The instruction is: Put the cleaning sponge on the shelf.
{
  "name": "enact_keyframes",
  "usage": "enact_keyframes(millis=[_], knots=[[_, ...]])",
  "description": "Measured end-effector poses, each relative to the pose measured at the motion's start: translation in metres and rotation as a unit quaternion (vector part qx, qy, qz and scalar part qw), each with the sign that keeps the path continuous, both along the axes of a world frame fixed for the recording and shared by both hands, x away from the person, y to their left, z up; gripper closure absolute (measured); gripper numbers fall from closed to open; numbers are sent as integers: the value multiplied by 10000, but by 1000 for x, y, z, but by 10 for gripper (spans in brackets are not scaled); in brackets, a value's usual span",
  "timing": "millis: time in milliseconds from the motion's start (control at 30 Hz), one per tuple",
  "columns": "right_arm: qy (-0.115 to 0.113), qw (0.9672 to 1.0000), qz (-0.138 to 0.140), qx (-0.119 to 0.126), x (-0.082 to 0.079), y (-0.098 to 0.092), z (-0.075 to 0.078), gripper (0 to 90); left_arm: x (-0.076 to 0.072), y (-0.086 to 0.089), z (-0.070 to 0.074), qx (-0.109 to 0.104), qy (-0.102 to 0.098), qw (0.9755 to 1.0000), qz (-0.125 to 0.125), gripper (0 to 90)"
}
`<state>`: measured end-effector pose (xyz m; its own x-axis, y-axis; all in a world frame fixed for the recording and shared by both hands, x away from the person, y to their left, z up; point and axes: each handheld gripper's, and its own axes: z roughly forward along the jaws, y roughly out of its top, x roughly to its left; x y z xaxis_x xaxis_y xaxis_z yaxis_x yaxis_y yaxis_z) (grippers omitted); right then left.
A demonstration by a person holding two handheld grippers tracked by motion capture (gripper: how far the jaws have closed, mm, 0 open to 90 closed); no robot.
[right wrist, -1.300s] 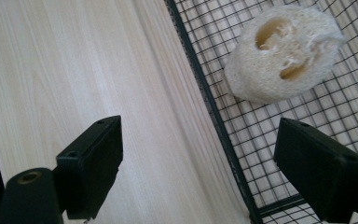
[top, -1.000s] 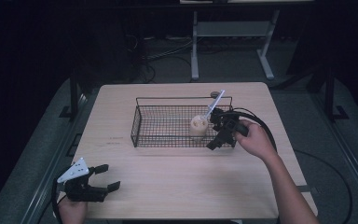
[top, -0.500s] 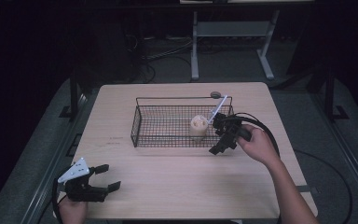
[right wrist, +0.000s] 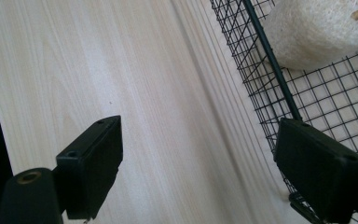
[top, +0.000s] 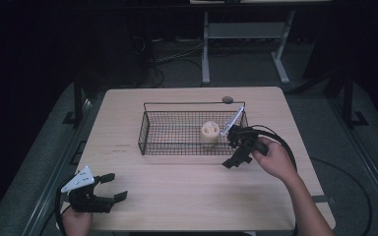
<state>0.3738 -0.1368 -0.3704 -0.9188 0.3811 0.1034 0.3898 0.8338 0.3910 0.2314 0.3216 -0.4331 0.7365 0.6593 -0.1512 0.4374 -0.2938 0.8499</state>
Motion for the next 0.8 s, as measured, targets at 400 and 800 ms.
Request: enact_keyframes(millis=[400, 800], knots=[[39, 10000, -49, 71, -10, -10, -10, 153, 0, 0, 0, 0, 1, 10000, 5, 134], [54, 9999, -84, 115, -18, -18, -19, 153, 0, 0, 0, -8, 15, 10000, 16, 134]])
